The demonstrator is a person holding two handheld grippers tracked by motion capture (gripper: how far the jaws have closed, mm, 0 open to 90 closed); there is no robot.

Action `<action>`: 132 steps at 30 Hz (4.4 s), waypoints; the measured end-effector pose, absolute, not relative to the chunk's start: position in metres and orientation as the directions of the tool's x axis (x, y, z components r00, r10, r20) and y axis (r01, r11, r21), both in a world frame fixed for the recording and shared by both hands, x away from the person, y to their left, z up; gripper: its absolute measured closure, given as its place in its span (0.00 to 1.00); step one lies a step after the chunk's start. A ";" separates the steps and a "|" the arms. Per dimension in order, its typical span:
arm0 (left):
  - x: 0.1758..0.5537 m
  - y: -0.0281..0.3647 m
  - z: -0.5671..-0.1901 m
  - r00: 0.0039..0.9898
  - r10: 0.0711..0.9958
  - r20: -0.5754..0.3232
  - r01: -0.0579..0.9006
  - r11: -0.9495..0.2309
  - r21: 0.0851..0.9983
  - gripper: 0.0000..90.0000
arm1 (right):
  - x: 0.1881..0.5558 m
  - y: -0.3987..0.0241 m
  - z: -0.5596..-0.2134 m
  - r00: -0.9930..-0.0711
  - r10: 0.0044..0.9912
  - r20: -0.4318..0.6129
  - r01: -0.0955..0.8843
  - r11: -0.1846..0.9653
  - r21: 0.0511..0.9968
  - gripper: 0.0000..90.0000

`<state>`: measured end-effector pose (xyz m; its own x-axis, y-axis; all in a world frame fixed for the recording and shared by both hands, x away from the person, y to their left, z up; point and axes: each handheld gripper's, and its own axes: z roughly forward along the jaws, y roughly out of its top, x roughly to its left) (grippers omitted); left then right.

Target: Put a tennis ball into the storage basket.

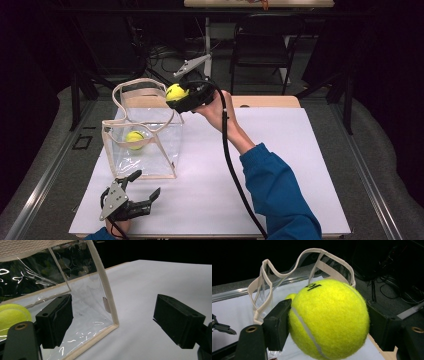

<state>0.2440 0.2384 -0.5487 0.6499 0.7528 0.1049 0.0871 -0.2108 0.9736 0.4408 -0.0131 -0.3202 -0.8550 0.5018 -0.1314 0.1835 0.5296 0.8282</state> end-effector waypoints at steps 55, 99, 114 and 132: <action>0.247 0.239 -0.548 0.664 0.742 0.094 0.097 -0.210 0.973 0.18 | 0.454 0.042 -0.326 -0.866 0.486 -0.115 0.172 0.505 0.846 0.29; 0.246 0.239 -0.548 0.670 0.736 0.096 0.086 -0.206 0.975 0.18 | 0.470 0.071 -0.343 -0.880 0.463 -0.102 0.229 0.603 0.764 0.29; 0.245 0.238 -0.547 0.672 0.734 0.099 0.085 -0.208 0.974 0.18 | 0.476 0.080 -0.357 -0.890 0.448 -0.089 0.261 0.659 0.706 0.29; 0.244 0.240 -0.546 0.673 0.733 0.095 0.080 -0.200 0.976 0.18 | 0.472 0.094 -0.362 -0.895 0.435 -0.100 0.263 0.695 0.669 0.04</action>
